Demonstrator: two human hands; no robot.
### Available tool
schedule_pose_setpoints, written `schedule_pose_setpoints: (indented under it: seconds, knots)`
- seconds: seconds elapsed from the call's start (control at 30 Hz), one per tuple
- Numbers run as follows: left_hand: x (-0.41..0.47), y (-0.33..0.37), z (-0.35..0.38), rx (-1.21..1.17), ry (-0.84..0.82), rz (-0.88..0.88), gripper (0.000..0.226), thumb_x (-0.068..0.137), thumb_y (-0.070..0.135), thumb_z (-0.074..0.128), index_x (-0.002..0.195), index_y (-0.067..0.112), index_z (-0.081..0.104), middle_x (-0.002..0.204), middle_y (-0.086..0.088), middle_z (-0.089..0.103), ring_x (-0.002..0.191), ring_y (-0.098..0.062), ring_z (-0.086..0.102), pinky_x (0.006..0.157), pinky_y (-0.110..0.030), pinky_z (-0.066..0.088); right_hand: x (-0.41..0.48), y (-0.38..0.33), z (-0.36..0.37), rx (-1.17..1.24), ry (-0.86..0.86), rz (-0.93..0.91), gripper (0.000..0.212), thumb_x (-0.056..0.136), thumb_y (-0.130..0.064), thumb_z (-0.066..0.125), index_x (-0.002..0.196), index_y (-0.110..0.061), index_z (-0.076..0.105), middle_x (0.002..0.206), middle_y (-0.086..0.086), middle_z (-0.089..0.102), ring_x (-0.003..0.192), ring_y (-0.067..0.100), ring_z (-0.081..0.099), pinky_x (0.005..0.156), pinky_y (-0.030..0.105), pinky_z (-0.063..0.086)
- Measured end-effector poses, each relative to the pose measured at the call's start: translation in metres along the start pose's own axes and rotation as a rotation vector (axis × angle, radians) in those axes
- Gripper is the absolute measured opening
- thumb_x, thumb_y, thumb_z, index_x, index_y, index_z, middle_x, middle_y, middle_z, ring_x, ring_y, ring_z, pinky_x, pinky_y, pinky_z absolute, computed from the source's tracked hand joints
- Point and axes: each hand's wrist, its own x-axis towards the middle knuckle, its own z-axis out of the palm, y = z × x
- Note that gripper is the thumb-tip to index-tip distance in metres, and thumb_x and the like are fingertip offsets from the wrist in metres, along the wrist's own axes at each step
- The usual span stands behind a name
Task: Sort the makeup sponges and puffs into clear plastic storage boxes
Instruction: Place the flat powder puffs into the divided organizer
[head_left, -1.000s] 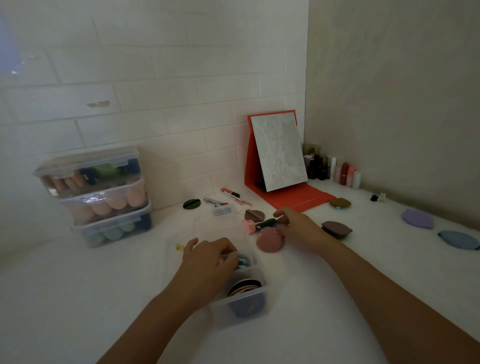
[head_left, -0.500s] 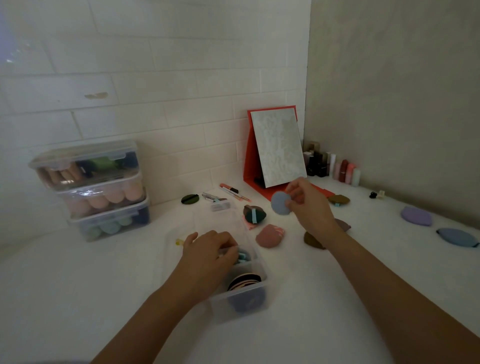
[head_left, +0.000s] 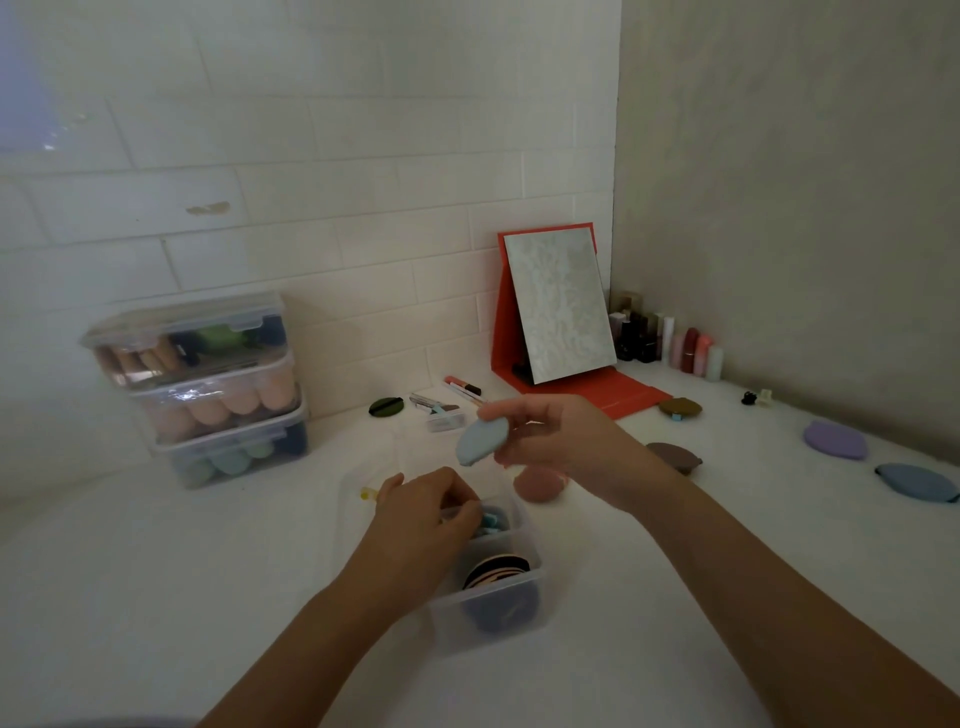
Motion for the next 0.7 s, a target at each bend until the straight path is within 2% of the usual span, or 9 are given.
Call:
schedule_pose_setpoints:
  seconds: [0.07,0.1,0.2,0.27,0.37,0.47,0.6,0.7]
  knots:
    - [-0.002,0.001,0.001,-0.009,0.015,-0.002,0.013,0.094,0.027,0.045,0.097,0.024,0.058,0.080,0.020,0.051,0.079,0.010,0.039,0.111,-0.037,0.025,0.001,0.001,0.004,-0.178,0.050,0.015,0.022,0.085,-0.007,0.066,0.101,-0.022,0.070,0.094,0.001,0.070,0.077,0.010,0.067,0.073,0.020,0.055]
    - [-0.004,0.002,0.001,-0.007,0.022,-0.001,0.014,0.095,0.027,0.045,0.097,0.024,0.058,0.080,0.020,0.051,0.078,0.010,0.040,0.110,-0.037,0.026,0.001,0.001,0.006,-0.313,0.082,0.014,0.016,0.085,-0.016,0.067,0.099,-0.022,0.071,0.088,0.001,0.070,0.072,0.010,0.063,0.069,0.021,0.054]
    - [-0.005,0.003,0.003,-0.009,0.048,0.007,0.015,0.095,0.027,0.044,0.095,0.023,0.059,0.079,0.019,0.051,0.078,0.007,0.042,0.108,-0.034,0.028,0.003,0.003,0.008,-0.612,0.118,-0.037,0.020,0.084,-0.031,0.068,0.101,-0.021,0.073,0.088,0.002,0.068,0.080,0.016,0.061,0.075,0.032,0.050]
    - [-0.006,0.002,0.004,-0.027,0.062,0.016,0.015,0.095,0.026,0.045,0.091,0.024,0.060,0.079,0.018,0.053,0.079,0.002,0.047,0.103,-0.031,0.033,0.001,0.001,0.007,-0.735,0.116,-0.118,0.021,0.086,-0.032,0.065,0.102,-0.021,0.072,0.088,0.002,0.062,0.079,0.014,0.055,0.070,0.028,0.044]
    - [-0.006,0.000,0.008,-0.059,0.131,0.033,0.015,0.093,0.027,0.050,0.087,0.026,0.063,0.091,0.009,0.056,0.085,-0.006,0.051,0.083,-0.017,0.043,-0.002,-0.002,0.009,-0.831,0.109,-0.225,0.021,0.088,-0.031,0.063,0.103,-0.021,0.071,0.081,-0.008,0.047,0.070,0.003,0.042,0.060,0.015,0.031]
    - [-0.007,-0.001,0.008,-0.052,0.184,0.034,0.013,0.092,0.030,0.051,0.088,0.026,0.063,0.094,0.011,0.045,0.084,-0.001,0.046,0.064,-0.007,0.035,-0.004,-0.002,0.013,-0.893,0.022,-0.246,0.021,0.089,-0.033,0.061,0.104,-0.022,0.072,0.077,-0.011,0.044,0.068,0.002,0.040,0.058,0.016,0.027]
    - [-0.006,-0.001,0.010,-0.045,0.222,0.066,0.012,0.092,0.031,0.052,0.090,0.026,0.064,0.095,0.010,0.041,0.086,-0.001,0.044,0.065,-0.005,0.035,-0.005,-0.002,0.017,-1.023,-0.125,-0.234,0.023,0.093,-0.032,0.054,0.106,-0.026,0.072,0.074,-0.013,0.040,0.074,0.006,0.044,0.059,0.017,0.030]
    - [-0.007,-0.001,0.012,-0.031,0.202,0.106,0.018,0.093,0.030,0.050,0.095,0.026,0.068,0.098,0.014,0.044,0.090,0.003,0.044,0.069,-0.004,0.035,-0.007,-0.003,0.015,-1.000,-0.176,-0.198,0.023,0.094,-0.027,0.052,0.095,-0.022,0.075,0.074,-0.009,0.049,0.079,0.011,0.050,0.058,0.017,0.032]
